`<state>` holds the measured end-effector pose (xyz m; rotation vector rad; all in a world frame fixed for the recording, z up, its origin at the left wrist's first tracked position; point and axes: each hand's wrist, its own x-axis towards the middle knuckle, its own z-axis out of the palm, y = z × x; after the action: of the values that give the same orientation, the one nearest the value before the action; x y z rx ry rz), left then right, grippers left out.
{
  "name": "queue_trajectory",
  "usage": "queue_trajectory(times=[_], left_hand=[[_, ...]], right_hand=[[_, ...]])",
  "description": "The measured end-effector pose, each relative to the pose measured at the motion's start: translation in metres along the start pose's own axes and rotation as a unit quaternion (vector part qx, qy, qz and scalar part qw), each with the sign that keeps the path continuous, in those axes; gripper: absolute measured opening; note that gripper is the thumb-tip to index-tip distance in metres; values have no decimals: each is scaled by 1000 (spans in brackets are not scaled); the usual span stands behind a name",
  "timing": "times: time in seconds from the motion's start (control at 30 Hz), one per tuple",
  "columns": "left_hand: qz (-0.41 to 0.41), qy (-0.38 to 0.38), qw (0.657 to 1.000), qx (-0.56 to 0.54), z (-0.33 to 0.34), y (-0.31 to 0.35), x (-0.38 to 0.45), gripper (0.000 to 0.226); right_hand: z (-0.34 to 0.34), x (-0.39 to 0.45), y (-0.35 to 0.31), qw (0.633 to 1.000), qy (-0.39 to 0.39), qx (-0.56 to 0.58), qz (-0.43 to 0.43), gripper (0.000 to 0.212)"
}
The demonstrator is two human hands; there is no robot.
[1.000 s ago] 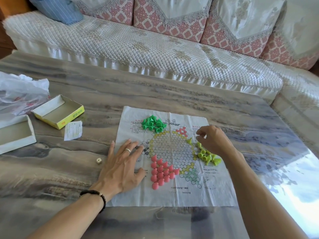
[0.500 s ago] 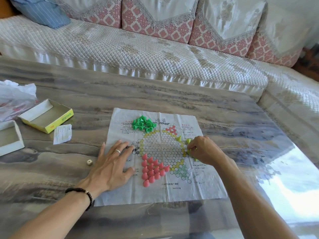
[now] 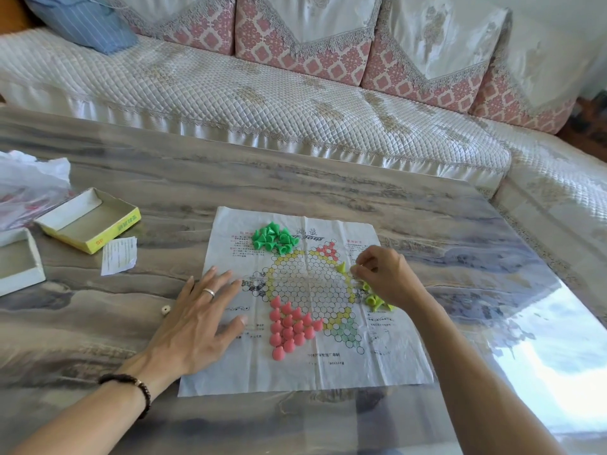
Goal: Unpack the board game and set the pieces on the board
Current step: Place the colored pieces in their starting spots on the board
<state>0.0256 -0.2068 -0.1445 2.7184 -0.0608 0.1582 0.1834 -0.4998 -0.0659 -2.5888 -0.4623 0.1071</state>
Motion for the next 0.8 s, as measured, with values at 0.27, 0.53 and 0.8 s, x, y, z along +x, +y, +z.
queue_trajectory(times=[0.27, 0.53, 0.8], left_hand=[[-1, 42, 999, 21, 4, -8, -3, 75], [-8, 40, 998, 42, 5, -6, -3, 73], [-14, 33, 998, 48, 5, -7, -2, 72]], right_hand=[[20, 7, -4, 994, -8, -112, 2, 16], [30, 15, -3, 990, -22, -135, 27, 9], [13, 16, 2, 993, 46, -99, 48, 21]])
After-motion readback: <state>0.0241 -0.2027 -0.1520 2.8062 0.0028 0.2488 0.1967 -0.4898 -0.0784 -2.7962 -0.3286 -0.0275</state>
